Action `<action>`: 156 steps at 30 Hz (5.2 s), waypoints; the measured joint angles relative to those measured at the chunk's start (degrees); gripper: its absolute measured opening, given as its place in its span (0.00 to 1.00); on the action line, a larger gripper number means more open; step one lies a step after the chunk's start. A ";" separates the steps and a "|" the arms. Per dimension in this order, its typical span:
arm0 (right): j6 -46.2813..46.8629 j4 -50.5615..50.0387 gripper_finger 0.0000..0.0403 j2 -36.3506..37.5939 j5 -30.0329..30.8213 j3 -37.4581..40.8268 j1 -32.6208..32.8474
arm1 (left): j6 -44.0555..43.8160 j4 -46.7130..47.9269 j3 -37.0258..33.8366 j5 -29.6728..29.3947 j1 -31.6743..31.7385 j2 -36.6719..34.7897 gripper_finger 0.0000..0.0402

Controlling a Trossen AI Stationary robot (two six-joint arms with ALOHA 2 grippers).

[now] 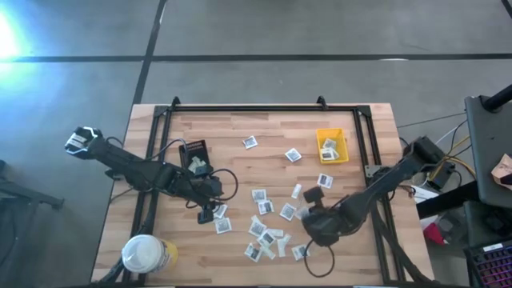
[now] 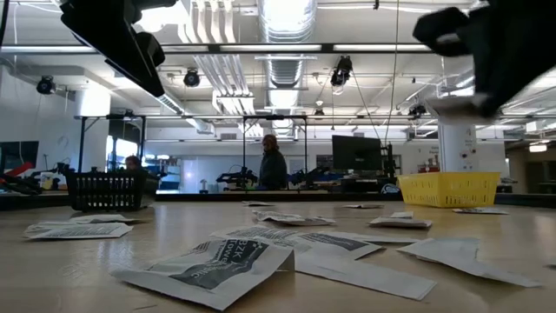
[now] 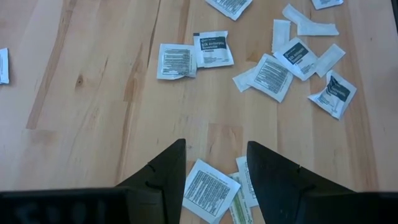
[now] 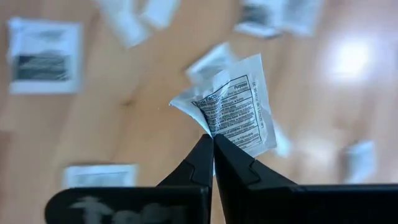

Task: Pick & Place First Aid Supplies
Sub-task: Put the black pad into the yellow bin

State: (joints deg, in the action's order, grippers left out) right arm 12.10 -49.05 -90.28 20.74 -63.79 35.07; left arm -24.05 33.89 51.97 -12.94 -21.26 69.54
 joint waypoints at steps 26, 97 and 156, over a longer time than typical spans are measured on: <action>6.17 -0.05 0.02 28.21 28.74 12.49 -27.50 | -0.02 -0.66 -2.71 0.01 0.00 -0.02 0.41; 11.85 -4.69 0.32 30.60 -19.90 19.45 -59.08 | -10.00 -0.79 -2.65 0.03 0.15 -0.02 0.41; 17.36 4.89 0.17 35.36 -19.62 19.45 -43.91 | -31.38 1.40 8.07 12.05 2.14 -0.02 0.37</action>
State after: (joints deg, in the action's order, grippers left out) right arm 29.46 -44.16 -54.92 1.13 -44.34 -8.84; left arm -55.43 35.29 60.03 -0.89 -19.11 69.52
